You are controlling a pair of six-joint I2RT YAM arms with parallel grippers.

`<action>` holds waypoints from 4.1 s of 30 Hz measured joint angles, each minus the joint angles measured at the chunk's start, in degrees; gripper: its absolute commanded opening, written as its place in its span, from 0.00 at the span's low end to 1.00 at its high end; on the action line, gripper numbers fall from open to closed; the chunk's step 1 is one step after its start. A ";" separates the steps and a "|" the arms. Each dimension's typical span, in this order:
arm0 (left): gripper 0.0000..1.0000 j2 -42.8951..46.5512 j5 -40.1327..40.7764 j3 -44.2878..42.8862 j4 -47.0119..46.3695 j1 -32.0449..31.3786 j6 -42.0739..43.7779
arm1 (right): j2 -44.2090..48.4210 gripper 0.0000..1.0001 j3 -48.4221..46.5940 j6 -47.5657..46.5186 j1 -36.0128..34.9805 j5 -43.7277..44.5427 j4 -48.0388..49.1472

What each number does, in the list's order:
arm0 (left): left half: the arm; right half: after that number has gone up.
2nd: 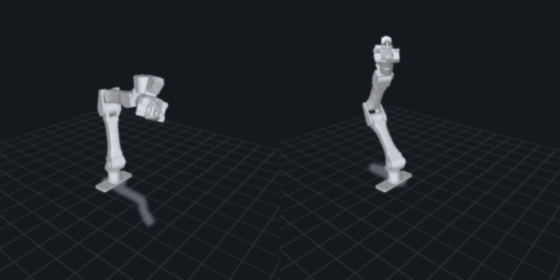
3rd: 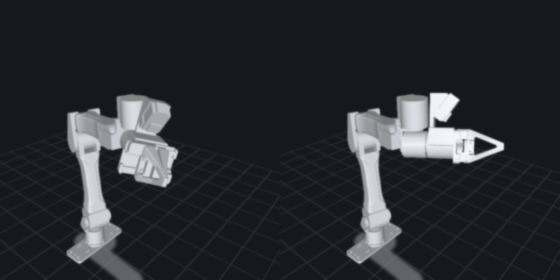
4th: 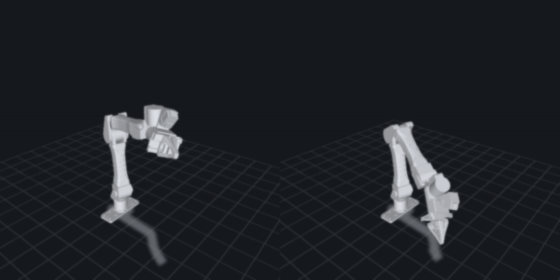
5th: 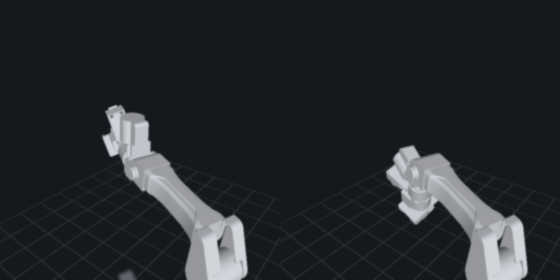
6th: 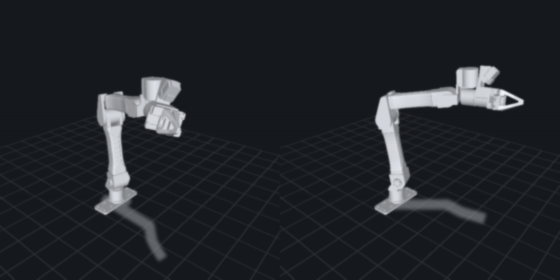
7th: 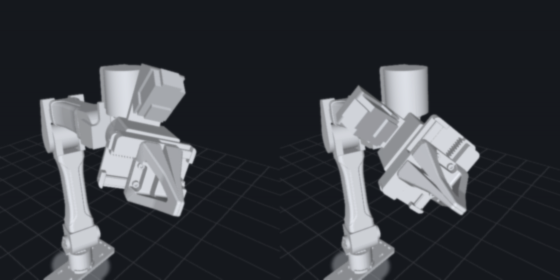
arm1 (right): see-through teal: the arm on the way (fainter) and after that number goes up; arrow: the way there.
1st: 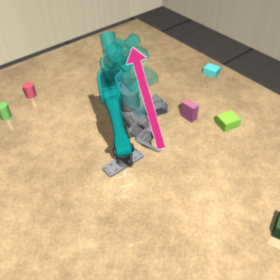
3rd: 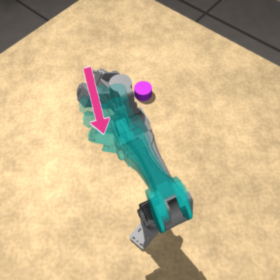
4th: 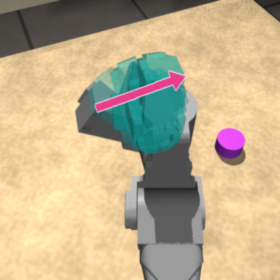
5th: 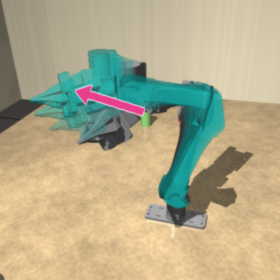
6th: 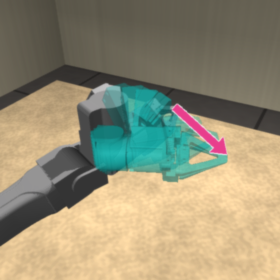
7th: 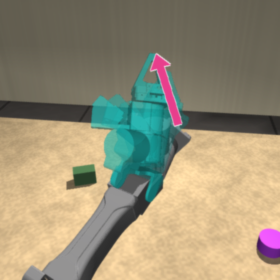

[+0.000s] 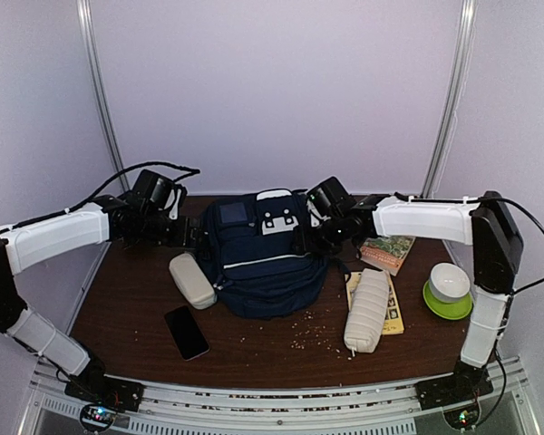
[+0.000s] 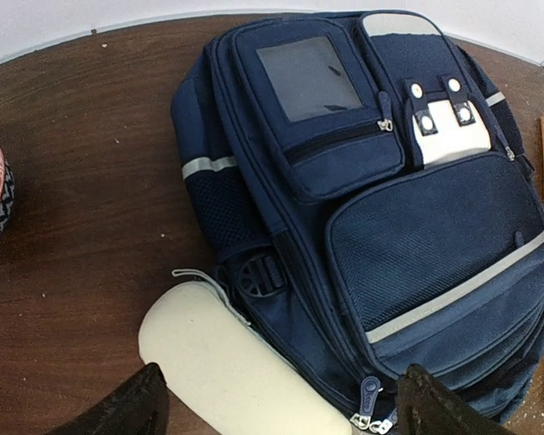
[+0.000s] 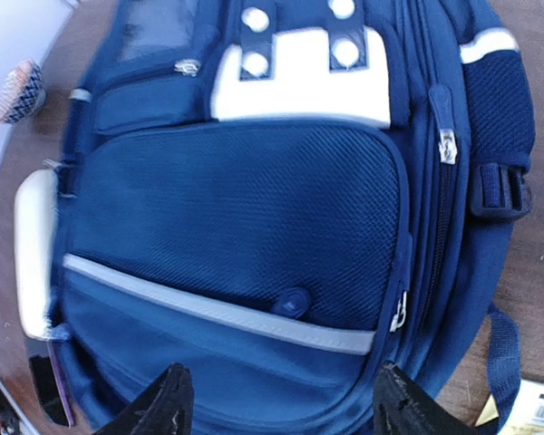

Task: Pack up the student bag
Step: Adjust the student bag at the center of the board.

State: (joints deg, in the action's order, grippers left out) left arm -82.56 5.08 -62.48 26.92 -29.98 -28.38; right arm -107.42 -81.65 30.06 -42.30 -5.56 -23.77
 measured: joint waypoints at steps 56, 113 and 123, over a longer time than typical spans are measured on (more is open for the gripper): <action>0.00 -41.03 -4.00 -32.17 6.23 4.13 -8.63 | 23.65 0.66 37.77 24.37 -6.93 4.09 23.21; 0.55 -26.40 -10.05 -15.17 -10.03 -1.55 -21.44 | -2.91 0.57 5.62 12.90 8.02 2.84 7.96; 0.82 -20.94 -10.40 -14.19 -5.46 -3.56 -15.39 | 7.52 0.63 5.95 7.37 5.86 5.62 3.41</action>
State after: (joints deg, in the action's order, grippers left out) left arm -103.50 -5.32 -76.66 21.45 -33.54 -43.77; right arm -99.90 -75.70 37.43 -36.45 0.05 -20.36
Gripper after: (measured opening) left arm 0.780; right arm 0.642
